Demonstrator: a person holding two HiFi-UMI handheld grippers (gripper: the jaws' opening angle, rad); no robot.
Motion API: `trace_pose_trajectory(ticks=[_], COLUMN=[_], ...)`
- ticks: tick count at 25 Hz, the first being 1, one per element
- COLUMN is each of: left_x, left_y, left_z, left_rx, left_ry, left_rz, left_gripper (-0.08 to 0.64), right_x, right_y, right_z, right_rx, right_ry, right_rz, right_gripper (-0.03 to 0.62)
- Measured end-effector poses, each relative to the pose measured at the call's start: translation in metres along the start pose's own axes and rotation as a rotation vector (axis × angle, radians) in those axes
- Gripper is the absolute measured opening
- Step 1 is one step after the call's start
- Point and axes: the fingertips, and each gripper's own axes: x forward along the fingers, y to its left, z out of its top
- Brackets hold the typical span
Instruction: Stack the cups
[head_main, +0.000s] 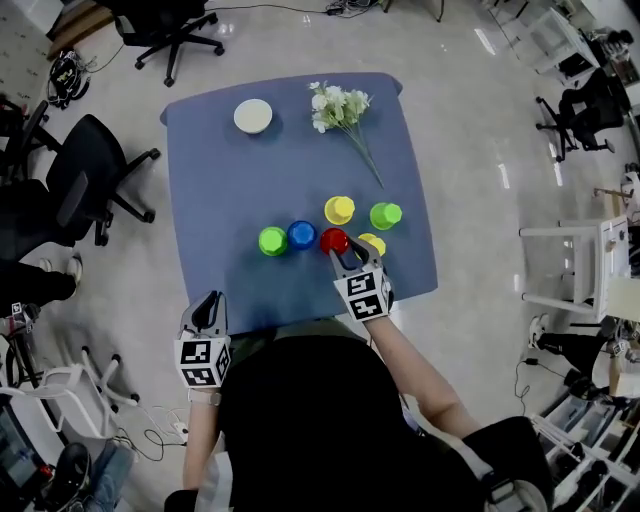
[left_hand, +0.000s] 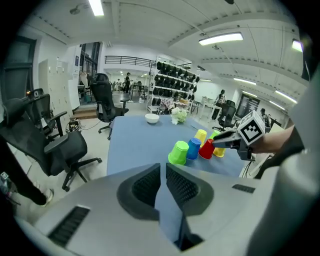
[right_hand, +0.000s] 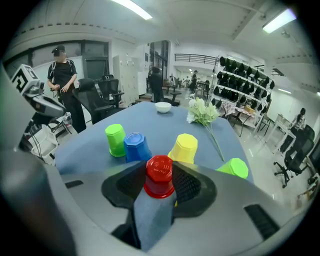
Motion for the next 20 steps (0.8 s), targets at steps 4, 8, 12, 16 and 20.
trace_pose_trajectory(ticks=[4, 8, 12, 16, 20], left_x=[-0.007, -0.012, -0.014, -0.015, -0.011], left_y=[0.006, 0.010, 0.012, 0.013, 0.010], left_z=[-0.005, -0.007, -0.008, -0.007, -0.004], left_rx=[-0.019, -0.029, -0.034, -0.037, -0.027], left_ry=[0.003, 0.003, 0.001, -0.010, -0.014], left_rz=[0.033, 0.051, 0.060, 0.060, 0.044], left_gripper=[0.044, 0.044, 0.044, 0.044, 0.044], right_x=[0.007, 0.012, 0.016, 0.016, 0.011], right_y=[-0.002, -0.003, -0.004, -0.001, 0.001], right_z=[0.007, 0.015, 0.019, 0.022, 0.023], right_rx=[-0.010, -0.017, -0.019, -0.009, 0.026], right_ry=[-0.008, -0.010, -0.006, -0.015, -0.025], right_rz=[0.007, 0.009, 0.011, 0.019, 0.046], right_gripper=[0.167, 0.169, 0.169, 0.169, 0.202])
